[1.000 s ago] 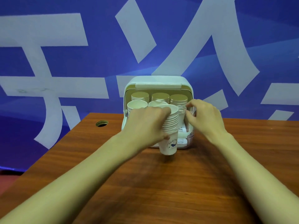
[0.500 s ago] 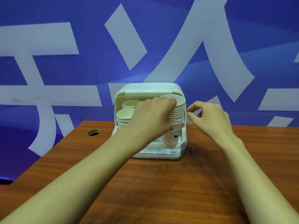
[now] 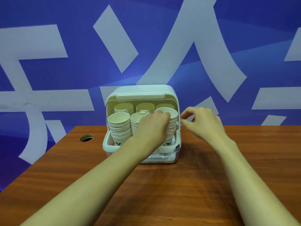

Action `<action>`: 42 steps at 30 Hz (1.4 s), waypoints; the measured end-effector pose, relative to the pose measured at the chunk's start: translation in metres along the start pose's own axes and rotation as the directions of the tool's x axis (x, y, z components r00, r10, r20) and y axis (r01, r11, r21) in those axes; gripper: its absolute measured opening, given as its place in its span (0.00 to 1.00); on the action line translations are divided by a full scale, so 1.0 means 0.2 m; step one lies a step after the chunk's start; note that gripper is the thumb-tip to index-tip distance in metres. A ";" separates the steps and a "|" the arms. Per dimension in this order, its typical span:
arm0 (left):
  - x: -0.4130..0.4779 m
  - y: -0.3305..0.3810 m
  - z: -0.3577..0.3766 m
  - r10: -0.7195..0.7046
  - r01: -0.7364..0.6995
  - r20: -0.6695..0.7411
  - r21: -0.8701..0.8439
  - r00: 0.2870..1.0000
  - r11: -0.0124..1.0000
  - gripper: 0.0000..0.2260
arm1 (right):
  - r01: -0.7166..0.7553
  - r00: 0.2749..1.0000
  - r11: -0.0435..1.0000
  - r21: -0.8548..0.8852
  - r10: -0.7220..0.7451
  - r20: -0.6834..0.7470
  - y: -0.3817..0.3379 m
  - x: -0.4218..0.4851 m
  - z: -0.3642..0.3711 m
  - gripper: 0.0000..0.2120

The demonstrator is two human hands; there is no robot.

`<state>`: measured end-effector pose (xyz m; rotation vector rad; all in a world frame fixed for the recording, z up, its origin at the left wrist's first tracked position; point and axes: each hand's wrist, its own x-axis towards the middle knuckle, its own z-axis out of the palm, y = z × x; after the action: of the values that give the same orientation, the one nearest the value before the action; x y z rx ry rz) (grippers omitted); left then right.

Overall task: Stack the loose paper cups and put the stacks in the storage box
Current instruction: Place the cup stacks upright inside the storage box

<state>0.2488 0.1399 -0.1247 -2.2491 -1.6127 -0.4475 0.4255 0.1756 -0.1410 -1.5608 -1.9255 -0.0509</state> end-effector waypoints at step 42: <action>-0.41 -0.04 -0.06 -0.171 0.175 0.058 -0.068 0.984 0.982 0.22 | -0.001 0.834 0.997 -0.084 0.047 0.549 -0.13 -0.03 -0.14 0.20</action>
<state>0.2154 0.0690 -0.1498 -2.1978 -1.8559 -0.5035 0.4152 0.1512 -0.1133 -1.7905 -2.3623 0.3818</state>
